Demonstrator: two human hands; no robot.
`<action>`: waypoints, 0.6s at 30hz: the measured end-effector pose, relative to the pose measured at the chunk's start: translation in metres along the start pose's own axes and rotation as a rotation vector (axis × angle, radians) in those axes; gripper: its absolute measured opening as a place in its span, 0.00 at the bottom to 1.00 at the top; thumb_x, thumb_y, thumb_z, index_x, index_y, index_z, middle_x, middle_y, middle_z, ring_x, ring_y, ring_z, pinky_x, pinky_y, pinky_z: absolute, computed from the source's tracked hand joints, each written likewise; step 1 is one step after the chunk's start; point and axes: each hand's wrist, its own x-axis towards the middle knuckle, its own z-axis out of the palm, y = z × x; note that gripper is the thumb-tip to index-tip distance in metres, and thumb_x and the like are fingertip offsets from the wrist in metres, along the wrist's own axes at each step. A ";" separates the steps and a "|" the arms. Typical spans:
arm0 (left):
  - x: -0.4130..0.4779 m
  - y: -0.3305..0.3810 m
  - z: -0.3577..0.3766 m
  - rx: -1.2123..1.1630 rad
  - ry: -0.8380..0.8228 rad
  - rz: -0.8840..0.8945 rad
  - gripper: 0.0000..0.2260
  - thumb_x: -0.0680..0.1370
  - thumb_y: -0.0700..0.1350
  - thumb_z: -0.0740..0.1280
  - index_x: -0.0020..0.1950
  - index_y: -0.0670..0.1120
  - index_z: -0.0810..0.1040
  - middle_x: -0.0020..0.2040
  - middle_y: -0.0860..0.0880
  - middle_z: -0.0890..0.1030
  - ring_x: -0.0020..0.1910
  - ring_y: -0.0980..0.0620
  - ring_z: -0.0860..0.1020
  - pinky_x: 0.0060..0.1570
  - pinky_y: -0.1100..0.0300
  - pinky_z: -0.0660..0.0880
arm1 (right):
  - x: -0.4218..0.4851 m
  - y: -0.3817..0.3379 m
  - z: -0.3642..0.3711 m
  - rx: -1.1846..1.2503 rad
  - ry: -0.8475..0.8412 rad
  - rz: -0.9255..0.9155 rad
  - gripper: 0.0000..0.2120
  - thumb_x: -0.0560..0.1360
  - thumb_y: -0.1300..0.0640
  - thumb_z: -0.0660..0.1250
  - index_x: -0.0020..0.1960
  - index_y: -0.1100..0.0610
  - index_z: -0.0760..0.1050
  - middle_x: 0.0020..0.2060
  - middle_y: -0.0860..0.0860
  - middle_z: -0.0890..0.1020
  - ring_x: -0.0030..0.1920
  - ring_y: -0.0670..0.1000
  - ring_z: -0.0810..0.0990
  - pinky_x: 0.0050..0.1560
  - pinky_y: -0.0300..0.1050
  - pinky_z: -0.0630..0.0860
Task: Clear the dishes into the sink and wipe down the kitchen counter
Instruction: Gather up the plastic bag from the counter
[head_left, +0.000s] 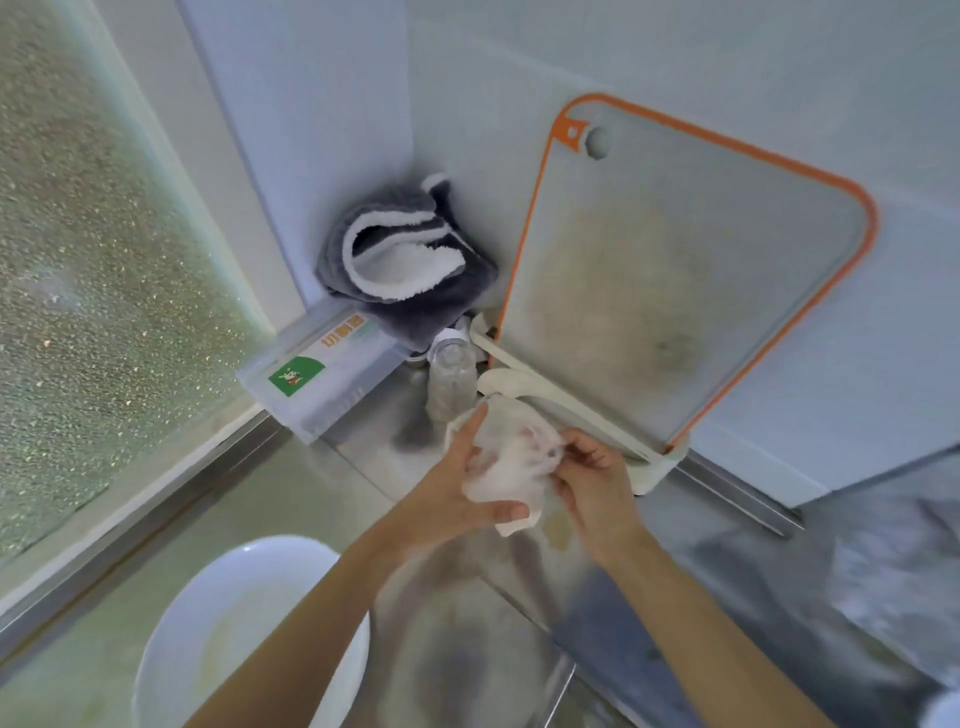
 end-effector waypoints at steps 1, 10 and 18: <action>0.002 0.003 0.011 0.027 0.016 0.021 0.45 0.62 0.55 0.77 0.70 0.68 0.51 0.62 0.56 0.68 0.61 0.59 0.70 0.54 0.71 0.68 | -0.006 0.001 -0.007 -0.047 0.004 0.004 0.20 0.69 0.79 0.57 0.38 0.58 0.78 0.40 0.57 0.80 0.44 0.55 0.77 0.45 0.46 0.75; 0.019 0.032 0.069 0.456 -0.006 0.179 0.12 0.69 0.51 0.71 0.50 0.58 0.75 0.43 0.50 0.72 0.41 0.55 0.74 0.44 0.68 0.71 | -0.062 -0.020 -0.067 -0.599 0.131 -0.329 0.28 0.68 0.63 0.71 0.58 0.40 0.65 0.59 0.45 0.69 0.61 0.44 0.70 0.60 0.30 0.66; 0.018 0.067 0.136 0.117 -0.182 0.096 0.32 0.69 0.34 0.71 0.61 0.63 0.64 0.49 0.56 0.72 0.50 0.50 0.75 0.51 0.64 0.73 | -0.109 -0.047 -0.109 -0.135 0.139 0.097 0.12 0.75 0.64 0.67 0.58 0.58 0.74 0.53 0.57 0.80 0.51 0.57 0.81 0.49 0.54 0.79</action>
